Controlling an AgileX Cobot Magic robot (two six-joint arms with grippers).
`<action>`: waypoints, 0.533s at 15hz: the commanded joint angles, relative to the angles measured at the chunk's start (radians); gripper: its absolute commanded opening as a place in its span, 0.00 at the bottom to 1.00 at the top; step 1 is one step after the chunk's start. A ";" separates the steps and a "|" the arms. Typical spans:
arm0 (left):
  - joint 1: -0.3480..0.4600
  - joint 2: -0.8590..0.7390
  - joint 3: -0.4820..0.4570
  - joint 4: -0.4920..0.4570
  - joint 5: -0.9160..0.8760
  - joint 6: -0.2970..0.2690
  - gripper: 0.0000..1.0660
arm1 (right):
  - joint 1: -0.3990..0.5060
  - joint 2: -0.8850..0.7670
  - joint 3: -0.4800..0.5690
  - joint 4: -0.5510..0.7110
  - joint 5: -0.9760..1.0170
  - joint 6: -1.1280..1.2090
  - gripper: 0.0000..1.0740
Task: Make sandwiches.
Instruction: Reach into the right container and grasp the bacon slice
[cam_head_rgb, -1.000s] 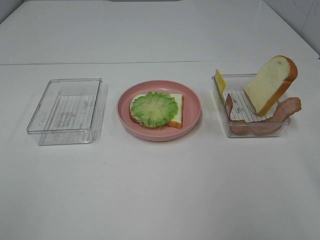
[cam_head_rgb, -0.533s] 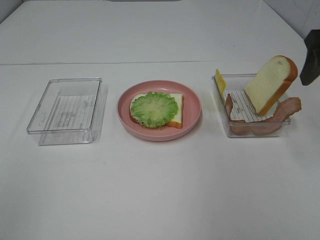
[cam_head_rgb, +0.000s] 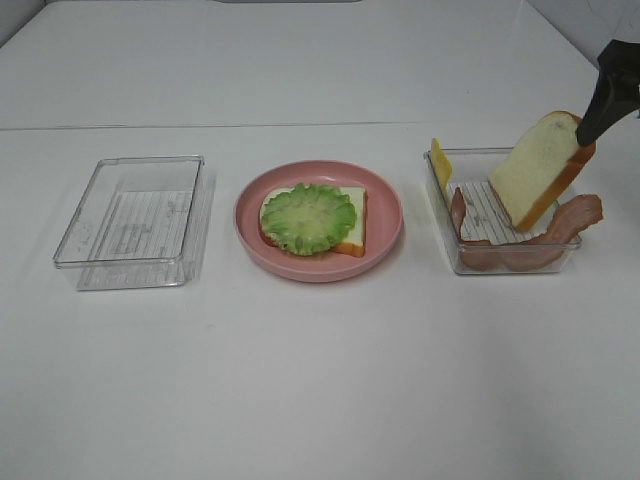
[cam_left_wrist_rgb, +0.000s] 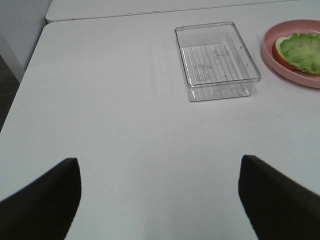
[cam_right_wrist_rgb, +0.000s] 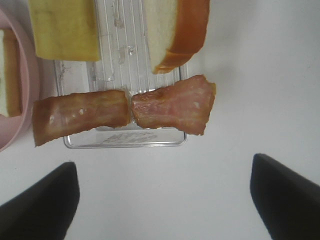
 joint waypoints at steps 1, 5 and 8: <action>0.000 -0.013 0.001 -0.004 -0.005 -0.002 0.74 | -0.017 0.044 -0.007 0.025 -0.024 -0.053 0.83; 0.000 -0.013 0.001 -0.004 -0.005 -0.002 0.74 | -0.016 0.138 -0.007 0.029 -0.082 -0.086 0.83; 0.000 -0.013 0.001 -0.004 -0.005 -0.002 0.74 | -0.016 0.199 -0.007 0.031 -0.126 -0.110 0.83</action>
